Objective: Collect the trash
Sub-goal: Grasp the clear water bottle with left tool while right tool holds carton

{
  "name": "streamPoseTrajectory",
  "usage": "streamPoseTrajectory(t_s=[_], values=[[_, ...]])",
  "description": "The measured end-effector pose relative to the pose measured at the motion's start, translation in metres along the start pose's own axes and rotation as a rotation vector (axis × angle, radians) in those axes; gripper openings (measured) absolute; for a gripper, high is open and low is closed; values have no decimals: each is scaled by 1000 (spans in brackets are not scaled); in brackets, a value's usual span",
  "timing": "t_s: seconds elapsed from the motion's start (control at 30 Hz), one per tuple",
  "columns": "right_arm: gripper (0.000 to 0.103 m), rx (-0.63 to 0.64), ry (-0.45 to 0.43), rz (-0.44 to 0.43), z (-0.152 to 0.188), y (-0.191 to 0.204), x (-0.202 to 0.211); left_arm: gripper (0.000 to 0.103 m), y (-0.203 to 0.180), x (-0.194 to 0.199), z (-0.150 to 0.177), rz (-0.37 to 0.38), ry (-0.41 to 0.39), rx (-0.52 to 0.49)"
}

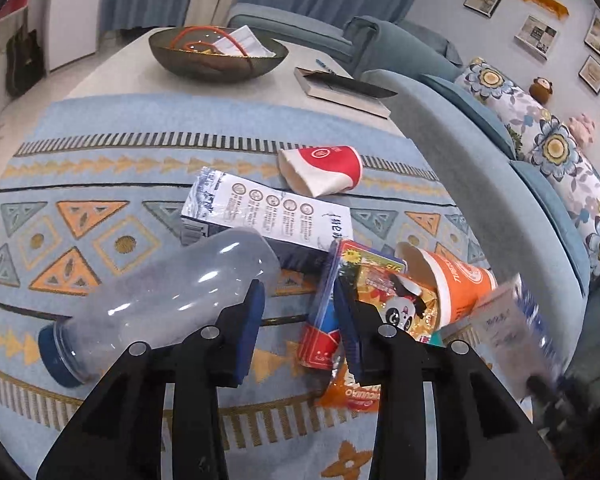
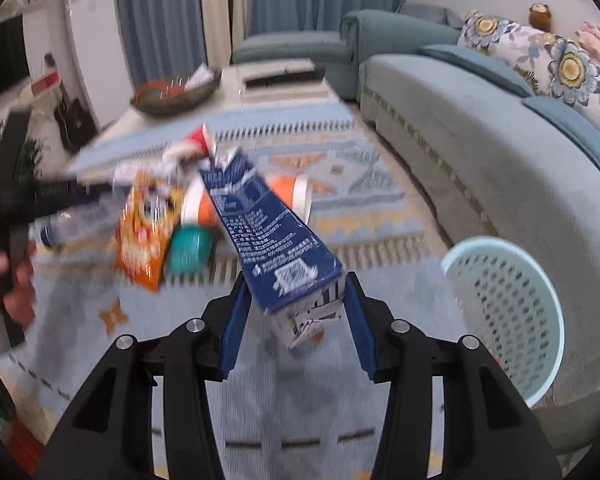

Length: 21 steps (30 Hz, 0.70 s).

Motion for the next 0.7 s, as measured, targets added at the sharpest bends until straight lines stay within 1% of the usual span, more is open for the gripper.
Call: streamPoseTrajectory(t_s=[0.07, 0.13, 0.17, 0.2, 0.23, 0.27, 0.3, 0.33, 0.37, 0.4, 0.43, 0.47, 0.53, 0.57, 0.6, 0.63, 0.7], values=[[44, 14, 33, -15, 11, 7, -3, 35, 3, 6, -3, -16, -13, -4], [45, 34, 50, -34, 15, 14, -6, 35, 6, 17, -9, -12, -37, 3], [53, 40, 55, -40, 14, 15, -7, 35, 9, 26, -15, 2, -58, 11], [65, 43, 58, -43, 13, 16, -7, 37, 10, 33, -18, 9, -74, 14], [68, 47, 51, -43, 9, 19, -7, 39, 11, 39, -21, 8, -89, 12], [68, 55, 44, -47, 7, 21, -7, 44, 14, 48, -25, -4, -111, -1], [68, 62, 41, -51, 4, 23, -8, 48, 15, 53, -27, -20, -123, -17], [68, 68, 37, -48, 1, 26, -9, 49, 19, 59, -30, -47, -131, -34], [68, 69, 37, -37, -3, 27, -12, 53, 25, 64, -32, -89, -140, -55], [68, 68, 48, -21, -5, 27, -17, 62, 33, 68, -34, -125, -146, -73], [68, 66, 58, -9, -7, 29, -22, 69, 38, 70, -33, -140, -145, -81], [68, 64, 69, 3, -8, 28, -26, 80, 45, 70, -31, -158, -135, -91], [68, 59, 92, -1, -6, 27, -35, 81, 58, 65, -29, -189, -120, -103], [68, 55, 101, -4, -6, 27, -38, 81, 66, 56, -27, -234, -97, -119], [65, 50, 108, -3, -5, 26, -41, 81, 70, 52, -27, -258, -88, -134], [61, 43, 121, -10, -4, 26, -44, 81, 72, 44, -27, -276, -71, -158], [46, 34, 142, -32, -2, 28, -47, 81, 77, 26, -19, -275, -12, -186]])
Point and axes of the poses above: each gripper's, at about its wrist camera, not at the fingertips, and x roughly against the way its jaws point, y to its left, z to its underside, the point moved 7 cm from there along -x, roughly the way its jaws point
